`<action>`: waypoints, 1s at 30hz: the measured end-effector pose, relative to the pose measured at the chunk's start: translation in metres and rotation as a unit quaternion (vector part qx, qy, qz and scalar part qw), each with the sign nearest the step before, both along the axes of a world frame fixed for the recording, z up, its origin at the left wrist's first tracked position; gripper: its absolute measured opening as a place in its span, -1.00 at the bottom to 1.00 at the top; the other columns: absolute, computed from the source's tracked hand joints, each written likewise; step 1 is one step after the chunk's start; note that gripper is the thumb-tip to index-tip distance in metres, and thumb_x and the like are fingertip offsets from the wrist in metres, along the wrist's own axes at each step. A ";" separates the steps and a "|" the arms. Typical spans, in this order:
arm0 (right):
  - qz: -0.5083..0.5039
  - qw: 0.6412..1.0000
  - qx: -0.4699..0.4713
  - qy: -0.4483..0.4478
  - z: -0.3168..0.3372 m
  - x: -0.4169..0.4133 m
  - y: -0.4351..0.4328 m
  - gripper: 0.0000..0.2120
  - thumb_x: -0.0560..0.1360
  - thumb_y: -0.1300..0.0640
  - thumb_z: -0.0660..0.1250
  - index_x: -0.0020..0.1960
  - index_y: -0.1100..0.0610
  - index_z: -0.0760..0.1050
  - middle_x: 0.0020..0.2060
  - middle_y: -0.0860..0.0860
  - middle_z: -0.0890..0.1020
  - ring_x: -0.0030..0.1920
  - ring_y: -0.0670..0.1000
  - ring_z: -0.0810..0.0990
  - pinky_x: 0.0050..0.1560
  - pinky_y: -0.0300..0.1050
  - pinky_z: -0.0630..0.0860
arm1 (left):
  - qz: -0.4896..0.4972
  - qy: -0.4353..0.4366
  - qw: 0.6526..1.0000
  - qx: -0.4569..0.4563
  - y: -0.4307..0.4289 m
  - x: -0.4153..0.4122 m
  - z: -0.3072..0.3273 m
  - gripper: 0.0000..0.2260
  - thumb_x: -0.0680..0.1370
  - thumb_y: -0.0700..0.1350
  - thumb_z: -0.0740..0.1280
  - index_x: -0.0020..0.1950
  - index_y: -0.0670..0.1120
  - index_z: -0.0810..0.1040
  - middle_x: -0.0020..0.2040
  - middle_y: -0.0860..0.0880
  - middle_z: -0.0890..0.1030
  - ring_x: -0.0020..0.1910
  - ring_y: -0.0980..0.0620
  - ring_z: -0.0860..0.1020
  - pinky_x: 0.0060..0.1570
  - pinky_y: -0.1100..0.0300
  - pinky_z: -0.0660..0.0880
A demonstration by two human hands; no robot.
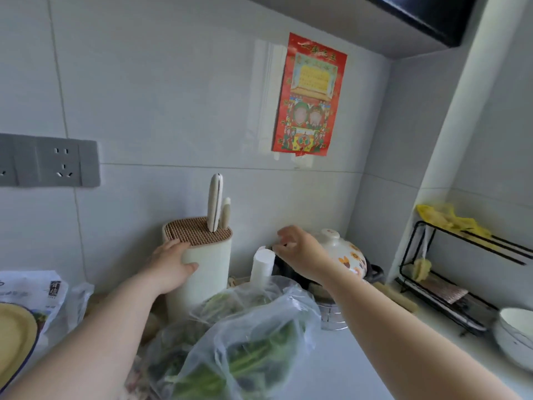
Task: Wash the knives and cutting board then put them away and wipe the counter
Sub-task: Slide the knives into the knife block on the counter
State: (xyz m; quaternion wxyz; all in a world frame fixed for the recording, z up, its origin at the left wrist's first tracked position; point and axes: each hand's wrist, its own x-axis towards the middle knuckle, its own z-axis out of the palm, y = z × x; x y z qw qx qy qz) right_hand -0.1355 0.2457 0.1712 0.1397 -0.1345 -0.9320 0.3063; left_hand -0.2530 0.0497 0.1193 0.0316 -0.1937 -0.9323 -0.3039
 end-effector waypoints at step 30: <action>-0.151 0.859 0.127 -0.473 -0.181 0.645 0.196 -0.63 0.52 0.23 0.18 0.32 0.08 0.37 0.24 0.05 0.46 0.27 0.10 0.36 0.23 -0.08 0.31 | -0.544 0.067 0.815 -0.185 0.279 0.574 -0.191 -0.59 0.36 0.15 0.06 -0.08 0.06 0.66 0.02 0.08 0.66 0.15 0.06 0.48 0.38 0.17 -0.12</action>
